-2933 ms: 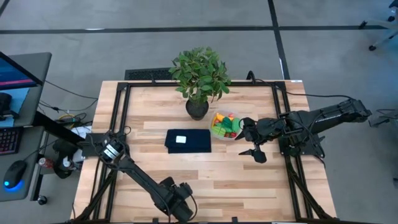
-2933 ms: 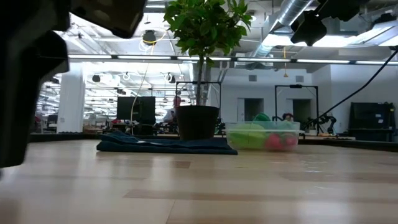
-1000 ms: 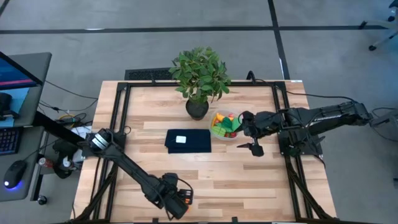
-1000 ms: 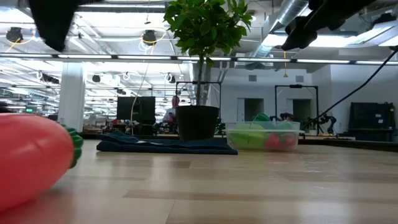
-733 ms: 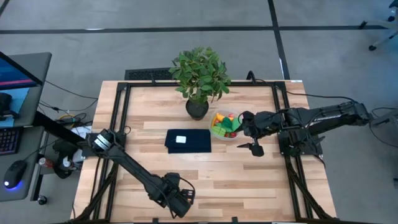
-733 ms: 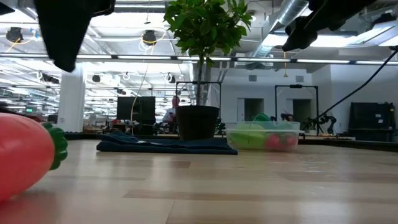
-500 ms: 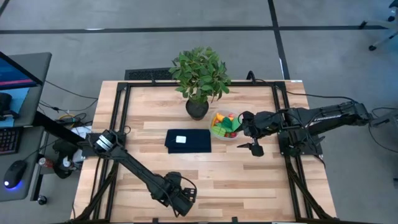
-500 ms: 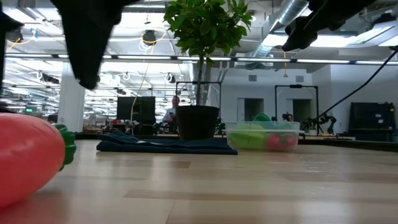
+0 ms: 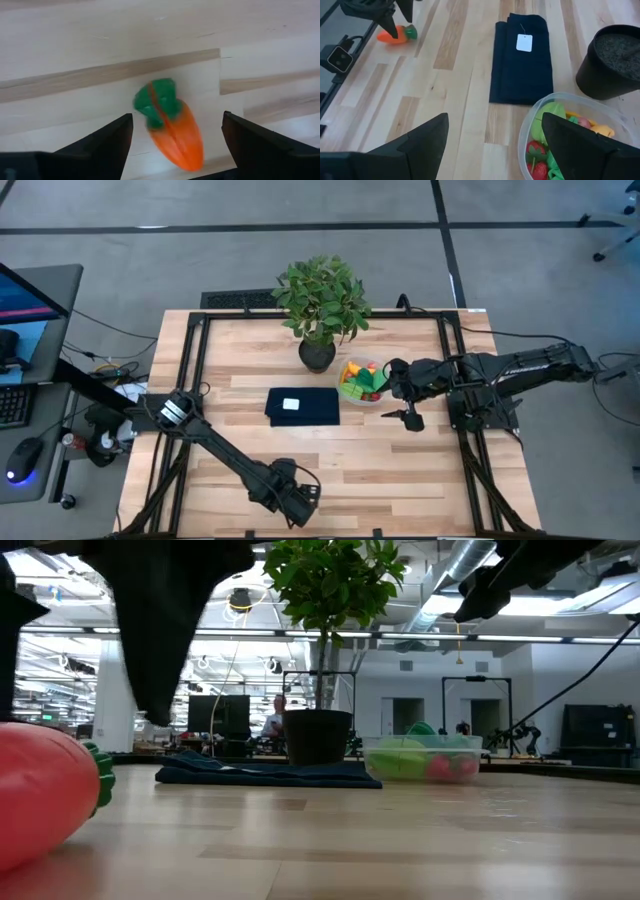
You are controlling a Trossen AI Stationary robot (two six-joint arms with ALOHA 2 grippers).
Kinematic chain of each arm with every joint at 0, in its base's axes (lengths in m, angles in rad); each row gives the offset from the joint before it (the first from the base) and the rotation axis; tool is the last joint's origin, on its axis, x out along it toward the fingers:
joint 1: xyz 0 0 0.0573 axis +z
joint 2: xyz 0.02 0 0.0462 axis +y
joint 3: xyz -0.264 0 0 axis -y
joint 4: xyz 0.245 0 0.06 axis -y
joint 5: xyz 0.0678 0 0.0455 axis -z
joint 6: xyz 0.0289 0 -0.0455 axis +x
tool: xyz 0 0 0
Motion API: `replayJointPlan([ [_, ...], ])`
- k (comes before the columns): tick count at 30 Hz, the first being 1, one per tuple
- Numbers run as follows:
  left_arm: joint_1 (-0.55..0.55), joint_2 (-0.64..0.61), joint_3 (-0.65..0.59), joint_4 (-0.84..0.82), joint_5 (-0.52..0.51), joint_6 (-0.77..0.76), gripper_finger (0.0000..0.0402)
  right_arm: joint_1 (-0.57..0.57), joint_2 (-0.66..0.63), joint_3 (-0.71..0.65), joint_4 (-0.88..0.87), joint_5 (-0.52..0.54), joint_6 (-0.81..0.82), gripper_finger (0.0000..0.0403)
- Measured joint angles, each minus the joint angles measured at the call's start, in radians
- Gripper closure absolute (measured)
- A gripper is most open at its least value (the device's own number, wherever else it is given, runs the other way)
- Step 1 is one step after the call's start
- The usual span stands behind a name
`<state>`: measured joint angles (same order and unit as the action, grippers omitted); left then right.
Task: Pick and placing Produce into tupperware
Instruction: Put the orange carrot into the transparent container
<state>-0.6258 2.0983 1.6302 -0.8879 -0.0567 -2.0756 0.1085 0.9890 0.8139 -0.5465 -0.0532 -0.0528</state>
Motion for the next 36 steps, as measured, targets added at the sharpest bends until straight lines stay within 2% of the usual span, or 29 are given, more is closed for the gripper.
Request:
replayJointPlan([
  [10,0.004,0.047,0.000,0.038,0.064,0.016,0.0109,0.000,0.000,0.000,0.000,0.000,0.000,0.0088],
  [36,0.005,0.047,0.000,0.048,0.051,0.056,0.0109,0.000,0.000,0.000,0.001,0.000,0.008,0.0088],
])
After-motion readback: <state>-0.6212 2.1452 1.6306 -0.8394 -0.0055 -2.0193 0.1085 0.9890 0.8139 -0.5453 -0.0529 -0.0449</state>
